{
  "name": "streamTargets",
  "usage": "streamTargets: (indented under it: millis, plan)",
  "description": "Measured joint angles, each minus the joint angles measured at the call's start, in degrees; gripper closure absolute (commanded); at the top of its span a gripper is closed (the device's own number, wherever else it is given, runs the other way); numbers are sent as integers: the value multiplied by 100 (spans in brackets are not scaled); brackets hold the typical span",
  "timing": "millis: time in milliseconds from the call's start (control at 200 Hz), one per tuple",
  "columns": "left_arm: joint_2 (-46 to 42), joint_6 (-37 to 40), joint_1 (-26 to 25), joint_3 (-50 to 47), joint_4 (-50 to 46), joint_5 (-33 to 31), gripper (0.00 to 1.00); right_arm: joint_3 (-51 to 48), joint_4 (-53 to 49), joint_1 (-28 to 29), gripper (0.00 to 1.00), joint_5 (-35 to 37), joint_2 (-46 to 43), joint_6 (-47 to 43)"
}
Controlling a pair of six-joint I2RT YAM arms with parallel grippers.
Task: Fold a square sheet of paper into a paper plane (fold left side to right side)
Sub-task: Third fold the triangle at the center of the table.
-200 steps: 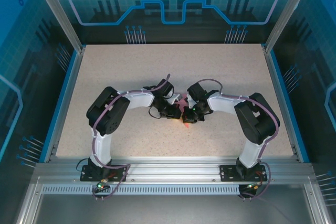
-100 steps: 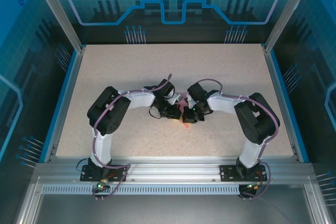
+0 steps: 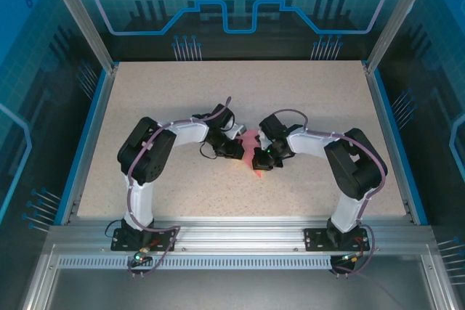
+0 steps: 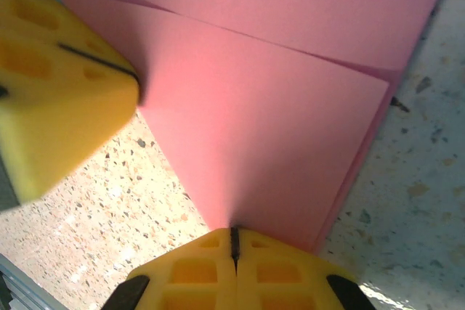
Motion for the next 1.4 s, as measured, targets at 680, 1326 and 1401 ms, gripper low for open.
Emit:
streamTargets:
  millis: [680,1326,1401]
  plan:
    - [-2,439,745,376,-385,-734,87,-66,98,-2,91,-17,-59,-39]
    - [-1670,-1292,793,-885,238,-203,51,48,90,-269,43,723,-1213,-1480]
    - [-1585,-1547,769,-1001,391,-31,48,35,136,-269,43,717,-1137,-1547]
